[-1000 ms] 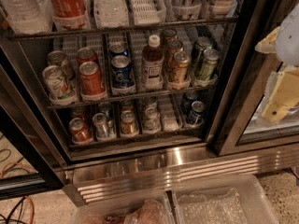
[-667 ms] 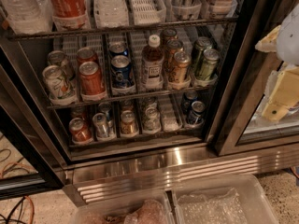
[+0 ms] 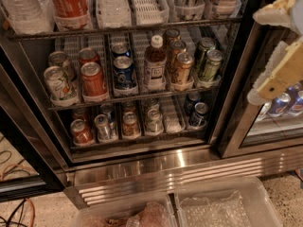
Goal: Pick coke can from top shelf of fridge
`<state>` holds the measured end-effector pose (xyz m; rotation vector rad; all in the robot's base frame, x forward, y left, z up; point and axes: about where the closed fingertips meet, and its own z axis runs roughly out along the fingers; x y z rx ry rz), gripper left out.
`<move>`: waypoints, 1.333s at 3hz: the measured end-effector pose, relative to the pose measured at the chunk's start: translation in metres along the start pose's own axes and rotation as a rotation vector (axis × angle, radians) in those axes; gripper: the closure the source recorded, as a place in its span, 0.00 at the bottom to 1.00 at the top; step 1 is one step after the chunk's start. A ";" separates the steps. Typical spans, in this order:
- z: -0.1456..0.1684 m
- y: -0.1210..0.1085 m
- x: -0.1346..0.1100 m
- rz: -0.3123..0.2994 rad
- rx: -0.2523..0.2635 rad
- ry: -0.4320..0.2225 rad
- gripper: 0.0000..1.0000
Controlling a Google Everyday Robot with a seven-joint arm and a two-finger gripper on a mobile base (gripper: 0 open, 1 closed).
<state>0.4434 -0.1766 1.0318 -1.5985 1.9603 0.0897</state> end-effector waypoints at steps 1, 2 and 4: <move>-0.003 0.009 -0.021 0.005 -0.027 -0.075 0.00; -0.003 0.009 -0.021 0.005 -0.027 -0.074 0.00; 0.005 0.006 -0.043 0.069 0.042 -0.242 0.00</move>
Offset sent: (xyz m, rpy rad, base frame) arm -0.0075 0.0195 0.0101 0.0732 0.0048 0.0326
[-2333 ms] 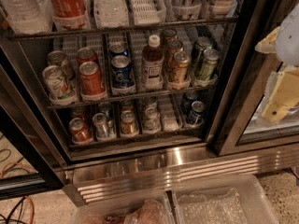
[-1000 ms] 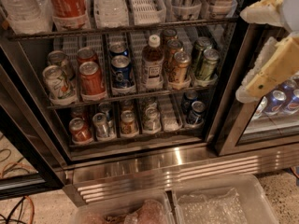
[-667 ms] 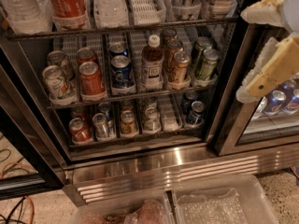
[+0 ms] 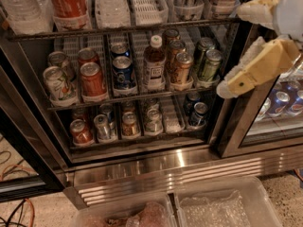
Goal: Pick coke can from top shelf of fridge
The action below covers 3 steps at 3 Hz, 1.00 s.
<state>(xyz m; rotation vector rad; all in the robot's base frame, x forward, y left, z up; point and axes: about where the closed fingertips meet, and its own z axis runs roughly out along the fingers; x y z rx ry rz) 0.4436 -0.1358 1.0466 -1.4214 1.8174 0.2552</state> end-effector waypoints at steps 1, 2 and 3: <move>0.029 0.005 -0.044 -0.030 0.000 -0.128 0.00; 0.052 0.023 -0.107 -0.108 -0.014 -0.260 0.00; 0.052 0.023 -0.107 -0.108 -0.014 -0.260 0.00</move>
Offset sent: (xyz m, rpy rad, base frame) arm 0.0084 0.1820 0.0458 0.2678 -0.2118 0.2699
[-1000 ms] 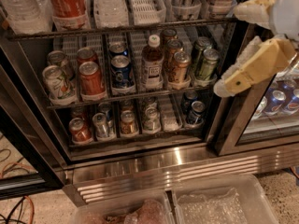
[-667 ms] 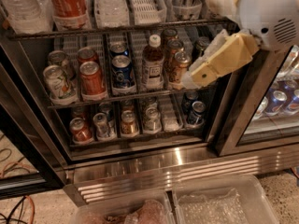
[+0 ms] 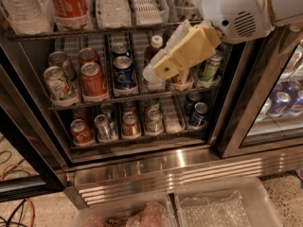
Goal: Pick coke can from top shelf of fridge
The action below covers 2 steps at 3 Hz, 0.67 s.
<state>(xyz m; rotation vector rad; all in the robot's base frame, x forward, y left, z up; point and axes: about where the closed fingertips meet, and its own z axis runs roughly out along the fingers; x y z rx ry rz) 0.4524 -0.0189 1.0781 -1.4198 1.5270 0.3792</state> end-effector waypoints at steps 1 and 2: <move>0.014 0.002 -0.006 0.016 0.000 -0.040 0.00; 0.039 0.016 -0.008 0.094 0.018 -0.091 0.00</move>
Offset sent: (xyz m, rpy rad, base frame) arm 0.0088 0.0646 -0.0628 0.2451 0.1236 -0.0969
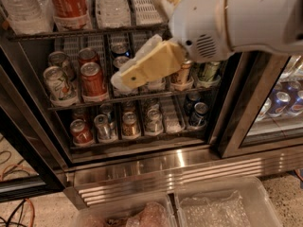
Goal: Pick coke can from top shelf of fridge
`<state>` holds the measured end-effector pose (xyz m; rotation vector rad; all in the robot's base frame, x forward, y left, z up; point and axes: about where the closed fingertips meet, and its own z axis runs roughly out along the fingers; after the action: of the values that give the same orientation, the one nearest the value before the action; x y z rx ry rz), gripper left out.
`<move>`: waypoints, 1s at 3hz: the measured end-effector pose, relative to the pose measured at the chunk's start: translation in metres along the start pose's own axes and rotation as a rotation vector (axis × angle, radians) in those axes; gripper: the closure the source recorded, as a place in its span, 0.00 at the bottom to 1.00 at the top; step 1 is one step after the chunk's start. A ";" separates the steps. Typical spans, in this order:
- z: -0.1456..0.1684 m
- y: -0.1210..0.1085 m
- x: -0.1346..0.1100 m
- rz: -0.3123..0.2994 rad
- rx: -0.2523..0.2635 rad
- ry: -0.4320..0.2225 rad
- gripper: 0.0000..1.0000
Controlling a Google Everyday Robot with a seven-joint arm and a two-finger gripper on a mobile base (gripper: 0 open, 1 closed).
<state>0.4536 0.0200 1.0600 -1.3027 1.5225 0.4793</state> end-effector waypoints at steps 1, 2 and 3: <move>0.034 0.016 0.013 0.093 0.013 -0.039 0.00; 0.060 0.019 0.011 0.139 0.053 -0.074 0.00; 0.060 0.019 0.011 0.139 0.053 -0.074 0.00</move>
Offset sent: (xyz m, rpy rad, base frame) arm 0.0225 0.0683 -0.0603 0.1970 0.0958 -0.1172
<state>0.4644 0.0693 1.0211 -1.1319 1.5598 0.5659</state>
